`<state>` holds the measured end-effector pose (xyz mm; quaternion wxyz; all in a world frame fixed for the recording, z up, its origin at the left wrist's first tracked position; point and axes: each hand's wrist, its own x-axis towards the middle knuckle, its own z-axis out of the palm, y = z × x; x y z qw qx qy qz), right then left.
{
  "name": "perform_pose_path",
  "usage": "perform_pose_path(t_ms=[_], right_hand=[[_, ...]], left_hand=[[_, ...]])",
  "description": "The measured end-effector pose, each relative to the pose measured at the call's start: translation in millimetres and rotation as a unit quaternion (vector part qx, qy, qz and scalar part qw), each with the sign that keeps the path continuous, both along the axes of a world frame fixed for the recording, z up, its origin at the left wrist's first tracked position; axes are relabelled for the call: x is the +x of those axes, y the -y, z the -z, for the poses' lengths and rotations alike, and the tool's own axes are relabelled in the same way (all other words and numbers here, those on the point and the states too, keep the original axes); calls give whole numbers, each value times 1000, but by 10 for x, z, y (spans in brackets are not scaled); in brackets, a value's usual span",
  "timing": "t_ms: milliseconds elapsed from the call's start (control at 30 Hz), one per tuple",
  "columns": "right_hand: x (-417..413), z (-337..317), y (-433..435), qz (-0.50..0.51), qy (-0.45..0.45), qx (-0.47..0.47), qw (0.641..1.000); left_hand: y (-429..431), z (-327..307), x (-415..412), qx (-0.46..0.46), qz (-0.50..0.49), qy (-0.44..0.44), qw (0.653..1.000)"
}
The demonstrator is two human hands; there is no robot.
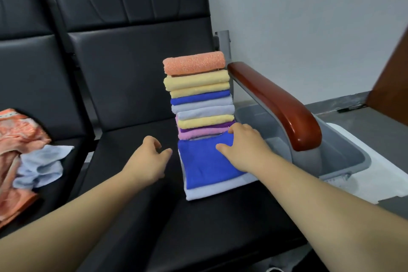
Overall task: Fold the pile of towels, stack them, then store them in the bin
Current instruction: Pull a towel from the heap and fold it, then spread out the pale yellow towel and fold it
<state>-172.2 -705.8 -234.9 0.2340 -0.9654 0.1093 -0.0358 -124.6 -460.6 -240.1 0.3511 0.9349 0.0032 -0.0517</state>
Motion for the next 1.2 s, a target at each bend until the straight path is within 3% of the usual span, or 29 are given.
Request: perform_pose_path(t_ms=[200,400,533,767,900,1000,1100,1200], right_hand=[[-45,-120,-791,-131,12,-8,991],[-15,-66,-1841,-274,-9,21,961],[165,25,-2547,-331,-30,26,943],[672,47,-3755,-330,-33,62,941],[826,31,-4398,-321,-46,135,936],[789,54,-4711,-330,-53,181,925],[719,155,-4915,-365,-106,168,910],[649,284,-5016,-414,-121,40,901]], left_hand=[[-877,-152,-73,136,40,17,990],[-1986,-228,-217,218,3,15,976],[-2777,-319,-284,211,-48,11,976],[-3714,-406,-190,124,-175,27,976],[-4085,-276,-128,142,-256,32,956],[-4219,-213,-123,182,-310,-19,933],[-4312,-103,-119,157,-311,-79,934],[-4369,-77,-61,171,-291,-67,939]])
